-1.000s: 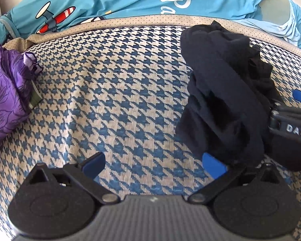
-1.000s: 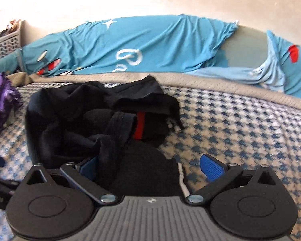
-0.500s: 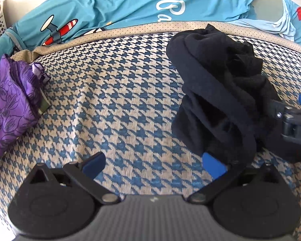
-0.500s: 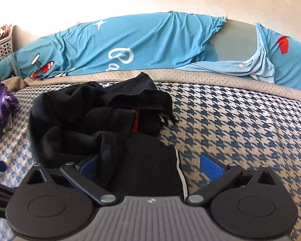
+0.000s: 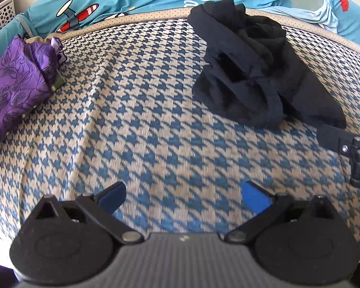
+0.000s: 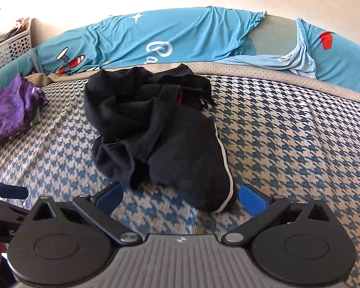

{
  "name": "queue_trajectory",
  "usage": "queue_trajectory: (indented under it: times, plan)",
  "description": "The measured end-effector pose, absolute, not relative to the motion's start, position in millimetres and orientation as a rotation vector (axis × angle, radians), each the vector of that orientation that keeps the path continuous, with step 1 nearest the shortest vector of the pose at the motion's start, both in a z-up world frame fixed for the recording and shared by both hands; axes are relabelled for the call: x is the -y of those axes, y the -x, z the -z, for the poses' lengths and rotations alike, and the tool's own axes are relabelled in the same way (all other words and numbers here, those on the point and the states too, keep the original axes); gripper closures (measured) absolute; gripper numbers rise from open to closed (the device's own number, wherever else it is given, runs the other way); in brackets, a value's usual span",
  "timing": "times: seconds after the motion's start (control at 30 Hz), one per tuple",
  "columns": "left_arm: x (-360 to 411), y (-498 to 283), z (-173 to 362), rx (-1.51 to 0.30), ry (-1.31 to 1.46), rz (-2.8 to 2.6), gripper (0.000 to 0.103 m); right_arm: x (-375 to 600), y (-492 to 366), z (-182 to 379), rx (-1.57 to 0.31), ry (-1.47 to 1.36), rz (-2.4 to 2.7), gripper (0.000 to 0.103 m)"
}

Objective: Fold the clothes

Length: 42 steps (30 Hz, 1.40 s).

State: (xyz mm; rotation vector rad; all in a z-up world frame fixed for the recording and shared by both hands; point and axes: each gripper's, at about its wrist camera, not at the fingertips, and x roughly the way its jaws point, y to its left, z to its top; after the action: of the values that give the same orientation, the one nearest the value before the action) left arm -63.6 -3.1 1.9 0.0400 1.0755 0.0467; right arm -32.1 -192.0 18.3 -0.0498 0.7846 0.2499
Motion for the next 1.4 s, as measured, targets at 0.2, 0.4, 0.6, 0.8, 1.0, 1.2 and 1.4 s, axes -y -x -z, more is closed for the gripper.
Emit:
queue_trajectory:
  times: [0.2, 0.4, 0.6, 0.8, 1.0, 1.2, 1.4]
  plan:
    - [2.2, 88.7, -0.5, -1.108, 0.010, -0.061, 0.000, 193.6, 57.3, -20.4, -0.794, 0.072, -0.231, 0.000]
    - [1.4, 106.3, -1.9, -1.107, 0.040, -0.064, 0.000, 200.1, 76.9, -12.8, -0.825, 0.037, -0.211, 0.000]
    - [7.6, 116.5, -5.0, -1.102, 0.028, -0.063, 0.000, 206.0, 90.0, -11.9, -0.853, 0.004, -0.184, 0.000]
    - [11.4, 119.5, -10.2, -1.089, -0.002, -0.074, 0.000, 209.8, 94.0, -13.0, -0.873, -0.048, -0.183, 0.000]
    - [13.8, 121.9, -9.6, -1.090, -0.017, -0.074, 0.000, 205.4, 95.0, -12.1, -0.891, -0.016, -0.185, 0.000]
    - [15.2, 121.4, -4.1, -1.101, -0.026, -0.075, 0.000, 204.9, 97.9, -6.5, -0.902, -0.001, -0.186, 0.000]
    - [16.6, 122.8, -1.5, -1.108, -0.022, -0.077, 0.000, 207.2, 98.8, -3.6, -0.917, -0.006, -0.176, 0.000]
